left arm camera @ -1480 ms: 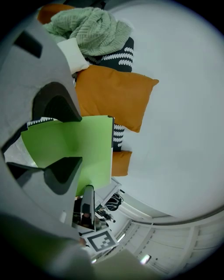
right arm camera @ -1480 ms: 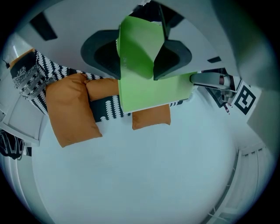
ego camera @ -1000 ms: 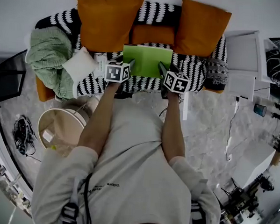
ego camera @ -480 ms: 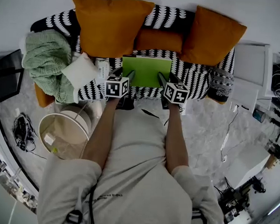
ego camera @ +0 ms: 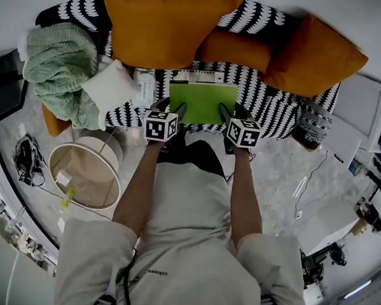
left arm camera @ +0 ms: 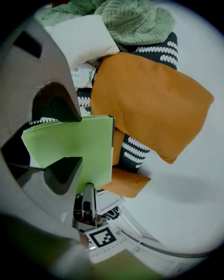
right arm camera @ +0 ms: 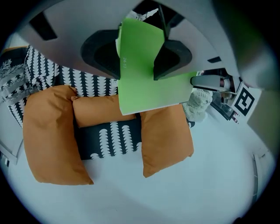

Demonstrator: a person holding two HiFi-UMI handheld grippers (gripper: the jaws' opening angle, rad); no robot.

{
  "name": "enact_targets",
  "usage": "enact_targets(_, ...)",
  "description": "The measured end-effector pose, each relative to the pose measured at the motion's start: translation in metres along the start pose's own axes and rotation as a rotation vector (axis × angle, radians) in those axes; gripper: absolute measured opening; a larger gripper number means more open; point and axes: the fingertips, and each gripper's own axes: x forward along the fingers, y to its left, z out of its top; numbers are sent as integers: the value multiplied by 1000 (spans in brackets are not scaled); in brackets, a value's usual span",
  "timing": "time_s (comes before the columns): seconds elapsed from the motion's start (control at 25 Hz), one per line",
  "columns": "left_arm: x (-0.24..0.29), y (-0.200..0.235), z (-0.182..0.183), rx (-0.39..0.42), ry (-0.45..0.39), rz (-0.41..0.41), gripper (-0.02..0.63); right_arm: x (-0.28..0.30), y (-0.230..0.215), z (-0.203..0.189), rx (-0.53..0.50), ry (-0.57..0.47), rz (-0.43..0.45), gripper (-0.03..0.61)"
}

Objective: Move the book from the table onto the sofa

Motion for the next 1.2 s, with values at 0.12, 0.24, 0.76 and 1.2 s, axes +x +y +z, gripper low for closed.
enact_targets(0.12,22,10,-1,17,31,-6,253,22,-12,-5,11,22,2,206)
enact_targets(0.24,42,20,-4,8,47,-9,253,44,-23,-10,22,31,12,206)
enact_targets(0.76,114,83,-30,-18,79,5,253,135,-40,-44,-53,73,41,206)
enact_targets(1.2,153,95,-41,-30,72,13,253,160,-61,-63,-83,104,28,206)
